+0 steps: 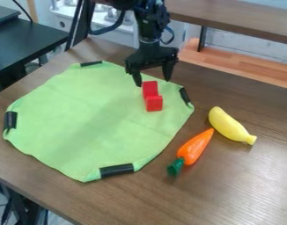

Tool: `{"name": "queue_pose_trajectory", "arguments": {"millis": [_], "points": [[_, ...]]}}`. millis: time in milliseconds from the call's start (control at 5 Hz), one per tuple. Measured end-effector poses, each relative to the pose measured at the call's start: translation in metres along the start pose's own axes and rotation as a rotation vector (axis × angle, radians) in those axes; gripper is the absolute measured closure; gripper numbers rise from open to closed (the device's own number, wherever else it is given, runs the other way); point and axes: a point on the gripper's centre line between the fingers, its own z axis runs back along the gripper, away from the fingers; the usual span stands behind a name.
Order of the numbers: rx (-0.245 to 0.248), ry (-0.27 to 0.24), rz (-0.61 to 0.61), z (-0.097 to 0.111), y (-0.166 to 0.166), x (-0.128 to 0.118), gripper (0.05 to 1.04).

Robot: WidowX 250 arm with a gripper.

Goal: Remove the red object from the top right of the cloth and put it on the table

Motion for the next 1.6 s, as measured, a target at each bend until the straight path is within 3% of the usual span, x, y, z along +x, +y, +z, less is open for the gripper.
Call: {"name": "queue_pose_trajectory", "arguments": {"millis": [200, 400, 600, 800, 1000, 1400, 1600], "points": [[0.042, 0.011, -0.002, -0.008, 0.005, 0.0, 0.41], [0.065, 0.013, 0.006, -0.008, 0.008, -0.001, 0.562], [0.099, 0.028, 0.011, -0.007, 0.012, -0.003, 0.563], [0.085, 0.055, 0.003, -0.005, 0.01, -0.006, 0.563], [0.037, 0.075, 0.024, 0.008, -0.008, -0.004, 0.562], [-0.068, 0.035, 0.065, 0.051, -0.078, 0.001, 0.562], [-0.042, 0.029, 0.066, 0.027, -0.095, -0.007, 0.562]]}}
